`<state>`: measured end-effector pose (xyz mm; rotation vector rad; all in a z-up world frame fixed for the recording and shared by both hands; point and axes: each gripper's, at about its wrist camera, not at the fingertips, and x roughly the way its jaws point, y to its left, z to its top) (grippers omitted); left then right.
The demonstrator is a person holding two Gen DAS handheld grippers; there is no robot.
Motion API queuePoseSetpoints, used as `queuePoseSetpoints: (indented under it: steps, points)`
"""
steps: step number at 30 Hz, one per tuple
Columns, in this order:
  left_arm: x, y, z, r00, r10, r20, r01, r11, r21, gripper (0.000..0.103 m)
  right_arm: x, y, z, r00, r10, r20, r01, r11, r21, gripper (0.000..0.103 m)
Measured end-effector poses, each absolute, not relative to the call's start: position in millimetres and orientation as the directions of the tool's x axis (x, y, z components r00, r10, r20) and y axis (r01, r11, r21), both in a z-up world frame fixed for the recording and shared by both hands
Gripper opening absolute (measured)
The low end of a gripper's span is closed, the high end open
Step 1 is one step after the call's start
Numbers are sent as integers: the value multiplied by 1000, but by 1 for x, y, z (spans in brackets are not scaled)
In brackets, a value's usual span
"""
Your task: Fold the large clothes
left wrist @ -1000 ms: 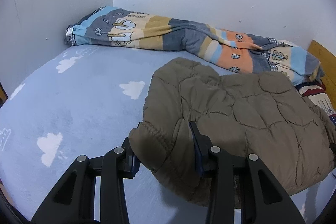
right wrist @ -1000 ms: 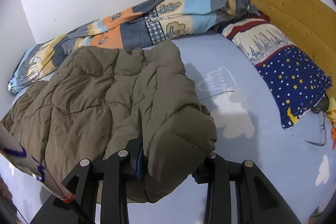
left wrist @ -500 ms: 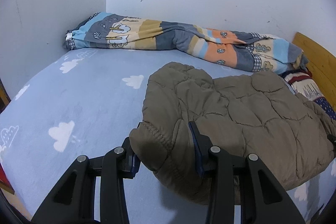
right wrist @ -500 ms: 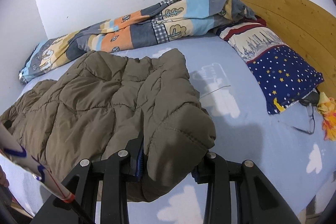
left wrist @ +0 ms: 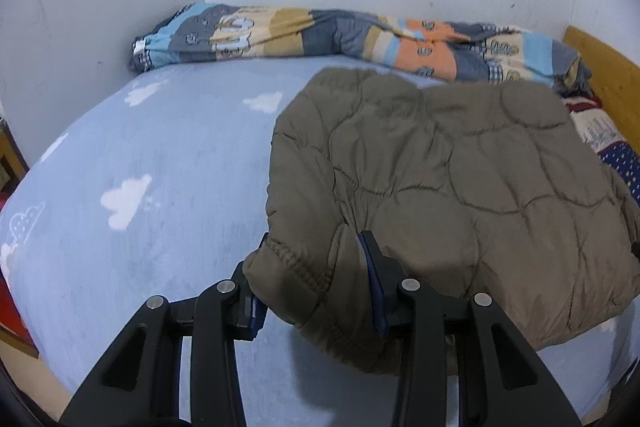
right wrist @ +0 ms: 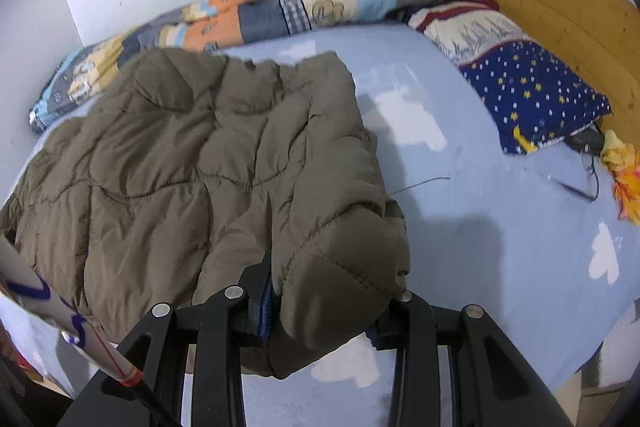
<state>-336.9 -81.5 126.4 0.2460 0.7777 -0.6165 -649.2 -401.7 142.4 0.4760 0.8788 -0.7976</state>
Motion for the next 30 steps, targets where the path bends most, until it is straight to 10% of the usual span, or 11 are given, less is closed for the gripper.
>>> queuePoseSetpoints:
  steps: [9,13,21,30]
  points:
    - [-342,-79,106,557,-381,-738,558,830,-8,45,-652,-407,112,332,-368,-869,801,597,53,38]
    - [-337,-70,104,557,-351,-753,508,861,-26,67,-659,-413,104,352,-319,-880,819,560,125,42]
    - [-333,-28,126,624,-322,-712,379,922,-85,69,-700,-430,116,435,-217,-874,854,406,324,68]
    - [-367,-62,159,725,-390,-568,482,876,15,69,-694,-400,166,351,-475,-807,887,445,124,70]
